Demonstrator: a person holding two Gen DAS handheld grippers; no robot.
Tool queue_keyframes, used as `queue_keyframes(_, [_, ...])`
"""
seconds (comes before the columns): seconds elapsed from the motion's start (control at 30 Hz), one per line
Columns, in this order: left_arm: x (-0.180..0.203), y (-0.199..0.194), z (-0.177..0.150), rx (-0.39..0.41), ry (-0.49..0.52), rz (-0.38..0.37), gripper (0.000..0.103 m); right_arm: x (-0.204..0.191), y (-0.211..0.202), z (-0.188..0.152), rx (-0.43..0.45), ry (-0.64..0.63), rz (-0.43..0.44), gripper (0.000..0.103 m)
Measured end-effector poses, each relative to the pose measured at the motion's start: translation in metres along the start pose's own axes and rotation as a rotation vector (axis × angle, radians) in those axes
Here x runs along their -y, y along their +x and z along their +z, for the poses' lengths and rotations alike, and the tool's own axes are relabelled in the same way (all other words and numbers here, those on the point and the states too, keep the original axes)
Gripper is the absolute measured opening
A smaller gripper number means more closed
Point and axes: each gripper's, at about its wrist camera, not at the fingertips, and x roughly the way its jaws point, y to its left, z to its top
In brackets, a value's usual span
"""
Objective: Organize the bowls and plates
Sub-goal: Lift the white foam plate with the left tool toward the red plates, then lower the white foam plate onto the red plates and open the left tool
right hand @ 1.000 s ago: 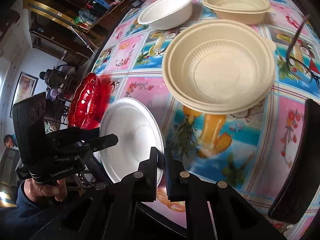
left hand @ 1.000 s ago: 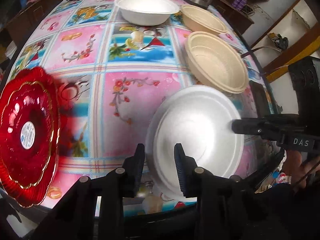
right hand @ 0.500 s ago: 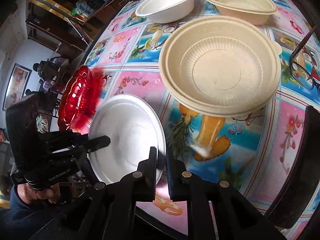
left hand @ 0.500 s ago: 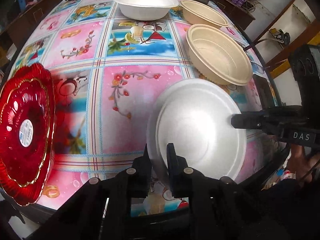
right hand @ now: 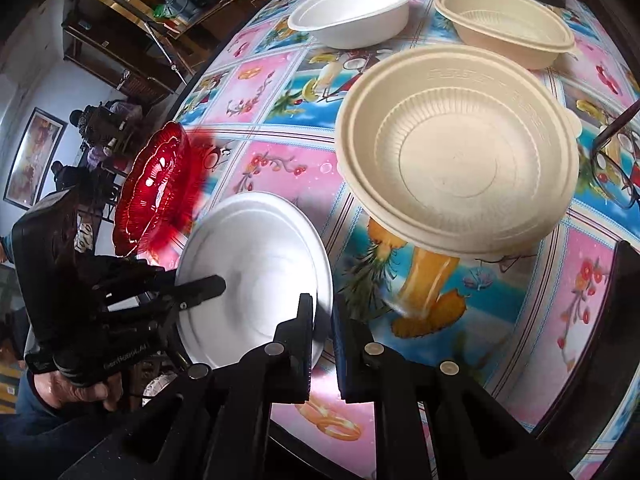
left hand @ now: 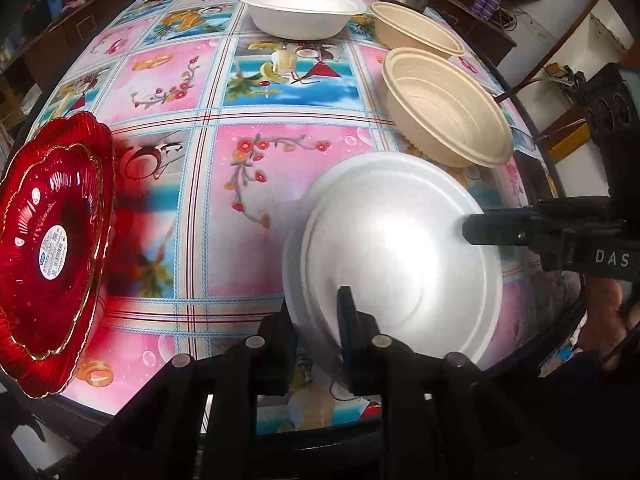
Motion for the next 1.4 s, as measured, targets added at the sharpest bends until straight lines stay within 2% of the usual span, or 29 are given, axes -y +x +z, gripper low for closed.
queue_keyframes(0.07, [0.001,0.004,0.0,-0.013,0.005,-0.003,0.02,-0.002,0.002,0.002,-0.008,-0.008,-0.002,0.012])
queue_keyframes(0.17, [0.003,0.002,-0.001,0.009,0.021,0.041,0.019,-0.007,0.005,0.005,-0.021,-0.034,-0.014,0.011])
queue_keyframes(0.33, [-0.01,-0.017,-0.002,0.063,-0.033,0.037,0.017,-0.014,0.003,0.012,-0.03,-0.059,0.011,0.011])
queue_keyframes(0.53, [-0.029,-0.049,-0.003,0.138,-0.094,0.07,0.017,-0.039,-0.001,0.028,-0.025,-0.12,0.045,0.011])
queue_keyframes(1.07, [-0.083,-0.12,-0.019,0.265,-0.232,0.172,0.017,-0.129,0.006,0.063,-0.025,-0.286,0.114,0.011])
queue_keyframes(1.4, [-0.14,-0.152,-0.023,0.318,-0.344,0.202,0.017,-0.189,0.021,0.096,-0.038,-0.35,0.147,0.011])
